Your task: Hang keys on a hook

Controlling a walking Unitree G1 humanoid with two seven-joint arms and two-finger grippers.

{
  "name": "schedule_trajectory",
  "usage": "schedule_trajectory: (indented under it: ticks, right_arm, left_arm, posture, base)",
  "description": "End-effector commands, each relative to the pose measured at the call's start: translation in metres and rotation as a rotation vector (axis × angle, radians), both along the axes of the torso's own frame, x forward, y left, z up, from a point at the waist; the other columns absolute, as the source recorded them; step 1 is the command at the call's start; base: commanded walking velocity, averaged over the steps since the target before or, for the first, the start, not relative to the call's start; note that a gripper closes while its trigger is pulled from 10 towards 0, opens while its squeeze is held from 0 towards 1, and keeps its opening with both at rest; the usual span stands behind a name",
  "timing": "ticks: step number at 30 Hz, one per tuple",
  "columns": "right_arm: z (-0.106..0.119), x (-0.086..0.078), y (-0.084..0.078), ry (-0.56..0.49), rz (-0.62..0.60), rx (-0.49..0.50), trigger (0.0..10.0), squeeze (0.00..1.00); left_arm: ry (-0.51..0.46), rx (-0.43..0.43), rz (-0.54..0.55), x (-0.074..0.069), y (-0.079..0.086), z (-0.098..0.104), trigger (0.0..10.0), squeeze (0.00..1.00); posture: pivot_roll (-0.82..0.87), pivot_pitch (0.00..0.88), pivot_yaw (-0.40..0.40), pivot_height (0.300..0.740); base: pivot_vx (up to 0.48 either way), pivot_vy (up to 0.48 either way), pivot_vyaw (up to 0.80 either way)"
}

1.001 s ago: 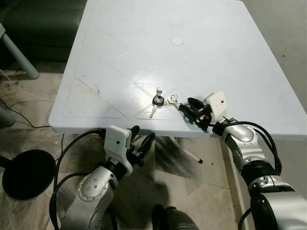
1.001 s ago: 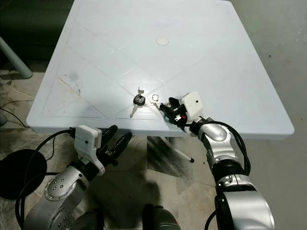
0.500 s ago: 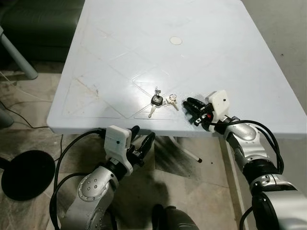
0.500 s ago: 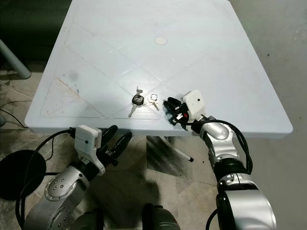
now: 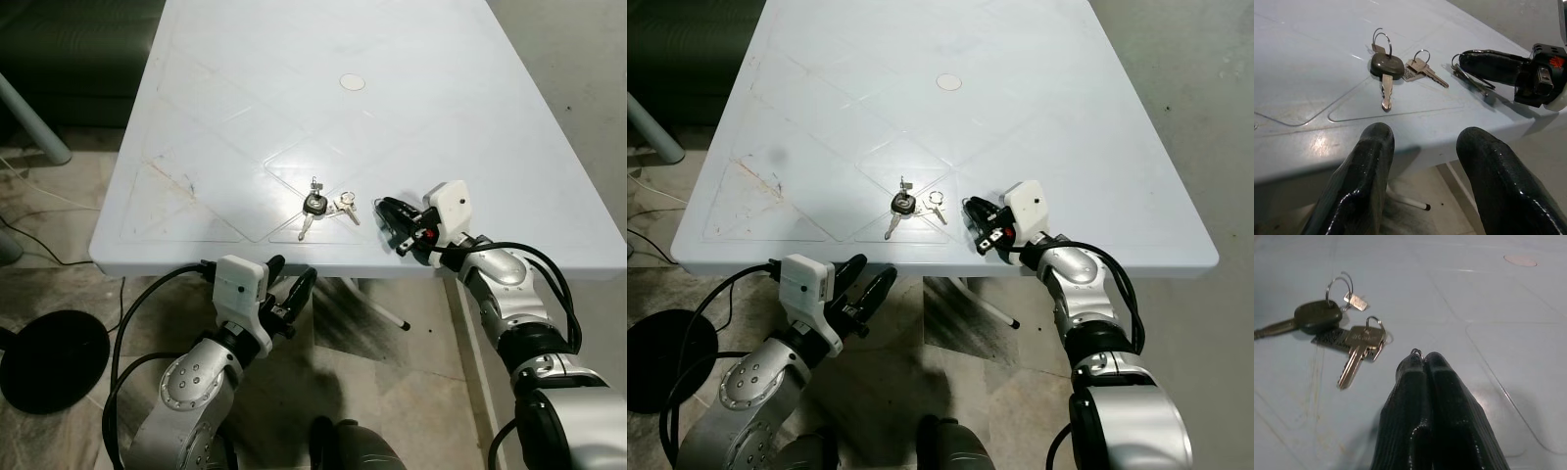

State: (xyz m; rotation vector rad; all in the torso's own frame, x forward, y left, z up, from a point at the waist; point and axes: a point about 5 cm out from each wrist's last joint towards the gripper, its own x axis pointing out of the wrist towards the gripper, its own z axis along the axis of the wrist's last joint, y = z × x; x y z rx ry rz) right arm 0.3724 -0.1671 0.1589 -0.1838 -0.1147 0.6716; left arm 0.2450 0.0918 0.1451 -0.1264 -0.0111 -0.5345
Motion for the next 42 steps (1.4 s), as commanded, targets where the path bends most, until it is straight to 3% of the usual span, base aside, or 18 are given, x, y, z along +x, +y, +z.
schedule_trajectory:
  ticks: [1,4,9,15,21,25,26,27,34,39,42]
  right_arm:
    - [0.001,0.002,-0.004,0.022,-0.027,0.063,0.0,0.0]
    - [0.009,0.005,-0.006,0.036,-0.054,0.191,0.0,0.0]
    - [0.015,0.006,-0.007,0.028,-0.071,0.281,0.0,0.0]
    - [0.038,0.002,-0.01,-0.048,-0.105,0.539,0.0,0.0]
    - [0.044,-0.017,-0.006,-0.116,-0.135,0.563,0.0,0.0]
    - [0.043,-0.022,-0.006,-0.113,-0.161,0.579,0.0,0.0]
    - [0.042,-0.025,-0.006,-0.112,-0.175,0.585,1.4,0.0]
    - [0.041,-0.029,-0.008,-0.118,-0.202,0.58,10.0,0.0]
    - [0.033,-0.04,-0.022,-0.124,-0.343,0.541,10.0,0.0]
    - [0.028,-0.039,-0.031,-0.095,-0.458,0.398,10.0,0.0]
    - [0.03,-0.037,-0.029,-0.1,-0.496,0.37,10.0,0.0]
  left_arm:
    - [-0.007,-0.007,0.004,0.0,0.0,0.002,10.0,0.0]
    - [-0.018,-0.006,0.025,0.005,0.002,0.004,10.0,0.0]
    - [-0.02,-0.004,0.059,0.011,0.007,0.005,10.0,0.0]
    - [-0.057,-0.008,0.189,0.04,0.022,0.016,10.0,0.0]
    - [-0.121,-0.046,0.239,0.071,0.03,0.039,10.0,0.0]
    - [-0.134,-0.054,0.256,0.077,0.033,0.042,10.0,0.0]
    - [-0.14,-0.049,0.26,0.08,0.034,0.043,10.0,0.0]
    - [-0.15,-0.047,0.27,0.083,0.037,0.045,10.0,0.0]
    - [-0.139,-0.046,0.323,0.092,0.052,0.044,10.0,0.0]
    - [-0.096,-0.03,0.397,0.1,0.067,0.033,10.0,0.0]
    - [-0.083,-0.045,0.427,0.104,0.074,0.033,10.0,0.0]
  posture:
    - [-0.04,0.242,-0.12,0.724]
    - [-0.03,0.238,-0.12,0.724]
    - [-0.03,0.223,-0.117,0.724]
    - [-0.04,0.172,-0.11,0.724]
    - [-0.08,0.103,-0.08,0.724]
    - [-0.08,0.082,-0.071,0.724]
    - [-0.09,0.072,-0.067,0.724]
    - [-0.09,0.066,-0.065,0.724]
    - [-0.1,0.029,-0.043,0.724]
    - [-0.11,0.0,-0.036,0.724]
    - [-0.11,0.0,-0.038,0.724]
  base:
    - [0.0,0.0,0.0]
    - [0.0,0.0,0.0]
    - [0.0,0.0,0.0]
    - [0.0,0.0,0.0]
    - [0.0,0.0,0.0]
    - [0.0,0.0,0.0]
    - [0.0,0.0,0.0]
    - [0.0,0.0,0.0]
    - [0.0,0.0,0.0]
    - [0.0,0.0,0.0]
    - [0.0,0.0,0.0]
